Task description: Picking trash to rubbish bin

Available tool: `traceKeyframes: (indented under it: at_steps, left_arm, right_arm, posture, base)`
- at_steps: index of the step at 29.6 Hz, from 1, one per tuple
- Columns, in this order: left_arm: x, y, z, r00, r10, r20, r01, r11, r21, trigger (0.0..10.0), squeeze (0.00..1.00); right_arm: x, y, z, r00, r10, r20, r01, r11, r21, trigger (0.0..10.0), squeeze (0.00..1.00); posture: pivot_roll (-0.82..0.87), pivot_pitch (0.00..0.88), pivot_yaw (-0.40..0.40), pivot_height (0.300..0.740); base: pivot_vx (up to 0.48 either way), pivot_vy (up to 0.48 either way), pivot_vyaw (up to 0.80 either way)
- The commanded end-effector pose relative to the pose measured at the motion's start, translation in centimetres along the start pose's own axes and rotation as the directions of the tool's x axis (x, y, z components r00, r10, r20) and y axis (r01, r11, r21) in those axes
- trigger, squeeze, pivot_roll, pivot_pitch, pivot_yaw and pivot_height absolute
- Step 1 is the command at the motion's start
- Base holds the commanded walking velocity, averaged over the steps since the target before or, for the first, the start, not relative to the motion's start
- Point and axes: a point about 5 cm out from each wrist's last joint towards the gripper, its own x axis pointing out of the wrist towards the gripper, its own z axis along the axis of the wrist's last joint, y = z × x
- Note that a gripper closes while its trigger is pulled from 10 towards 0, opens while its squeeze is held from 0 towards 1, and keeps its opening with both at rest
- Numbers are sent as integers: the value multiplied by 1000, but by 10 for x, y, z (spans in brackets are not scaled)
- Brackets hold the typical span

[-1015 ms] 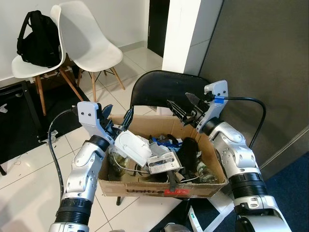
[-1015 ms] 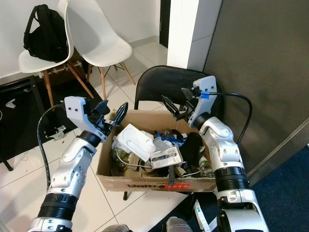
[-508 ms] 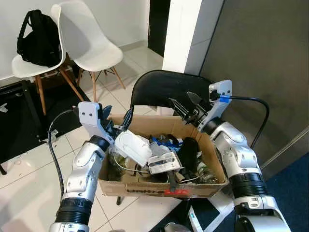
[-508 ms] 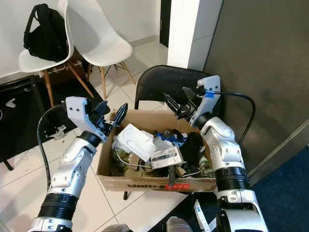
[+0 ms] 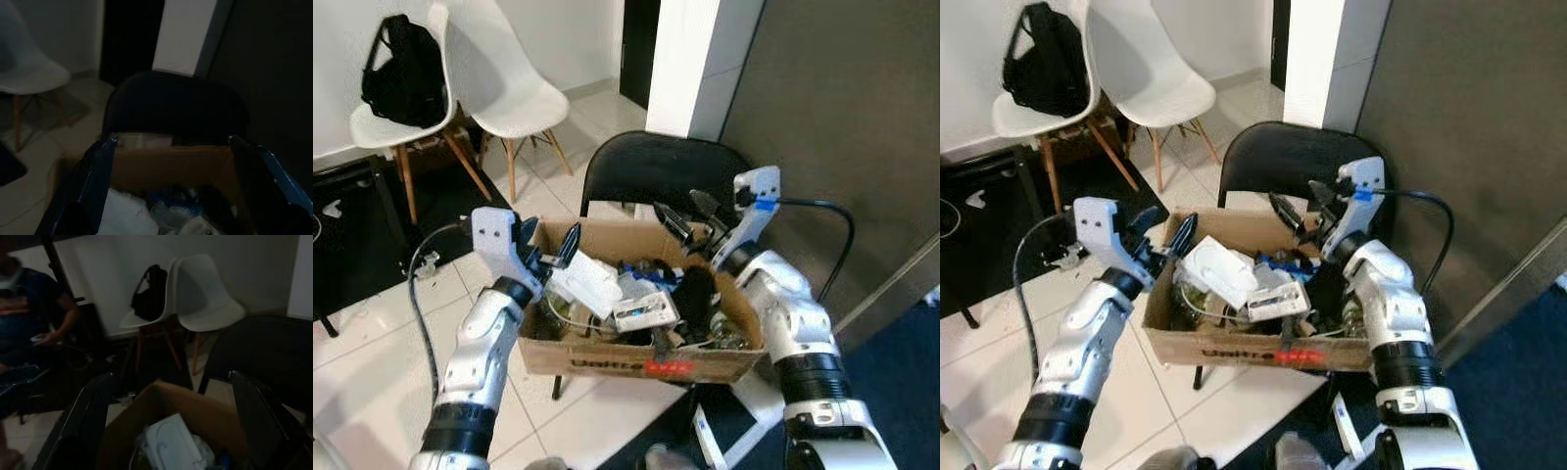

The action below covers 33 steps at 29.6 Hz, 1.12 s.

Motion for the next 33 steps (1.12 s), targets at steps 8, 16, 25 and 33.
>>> traceKeyframes:
  at_steps: [8, 16, 25, 33]
  left_arm:
    - [-1, 1, -3, 1000, -1, -16, 1, 1000, 7, 10000, 0]
    - [-1, 1, -4, 1000, -1, -15, 1, 1000, 7, 10000, 0]
    - [0, 1, -3, 1000, -2, -14, 2, 1000, 7, 10000, 0]
    - [0, 1, -3, 1000, -2, -12, 2, 1000, 7, 10000, 0]
  right_arm:
    - [-3, -2, -5, 1000, -9, -23, 10, 1000, 10, 10000, 0]
    - [-2, -1, -4, 1000, -7, -23, 7, 1000, 4, 10000, 0]
    - [-2, -1, -5, 1000, -7, -27, 7, 1000, 0, 10000, 0]
    - [-2, -1, -5, 1000, -6, -27, 6, 1000, -2, 10000, 0]
  posture:
    - [-50, 0, -27, 740]
    - [-50, 0, -27, 740]
    - [-50, 0, -27, 740]
    - [-50, 0, -27, 740]
  base:
    - [-379, 0, 0]
    - [-379, 0, 0]
    - [-377, 0, 0]
    - [-377, 0, 0]
